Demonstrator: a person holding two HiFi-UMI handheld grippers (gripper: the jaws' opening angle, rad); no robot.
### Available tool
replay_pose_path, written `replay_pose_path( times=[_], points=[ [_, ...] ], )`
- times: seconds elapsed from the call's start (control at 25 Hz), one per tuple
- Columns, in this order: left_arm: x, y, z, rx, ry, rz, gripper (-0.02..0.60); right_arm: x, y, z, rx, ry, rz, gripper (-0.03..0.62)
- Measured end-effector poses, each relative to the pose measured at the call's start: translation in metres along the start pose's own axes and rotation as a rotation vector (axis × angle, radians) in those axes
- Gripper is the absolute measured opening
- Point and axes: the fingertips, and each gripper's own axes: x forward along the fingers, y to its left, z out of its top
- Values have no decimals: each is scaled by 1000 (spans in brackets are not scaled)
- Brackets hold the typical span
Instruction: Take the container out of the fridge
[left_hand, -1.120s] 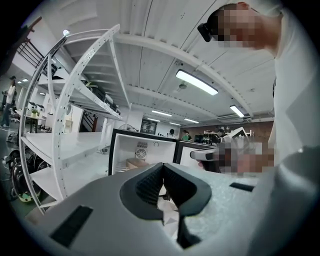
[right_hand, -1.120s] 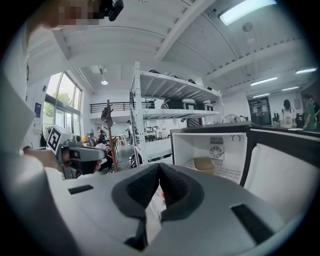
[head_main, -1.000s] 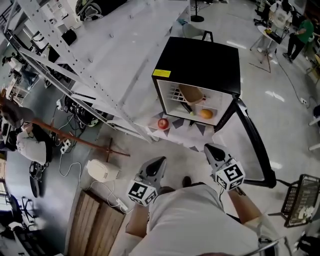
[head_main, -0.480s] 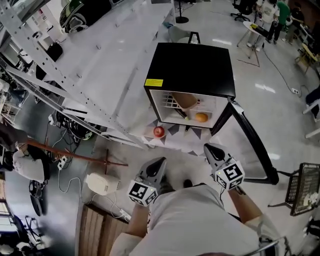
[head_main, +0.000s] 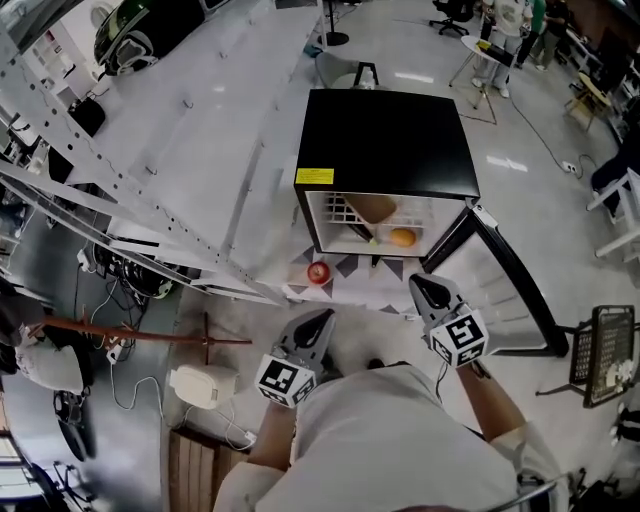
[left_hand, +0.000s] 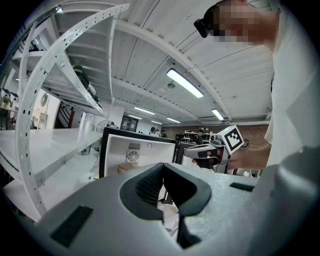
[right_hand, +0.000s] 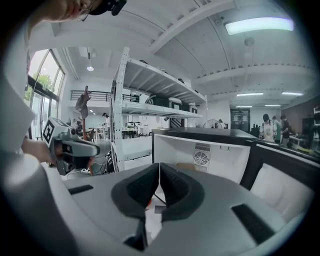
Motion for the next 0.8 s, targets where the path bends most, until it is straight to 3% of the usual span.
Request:
replay_pose_path(
  times=[0.48,0.8],
  points=[
    [-5,45,1,-11,-14,-48,5,81,-7,-3,-230,65,-83,81],
    [-3,64,0,-30,-25,-50,5,131,-24,-19,-334,147,-90,145]
  ],
)
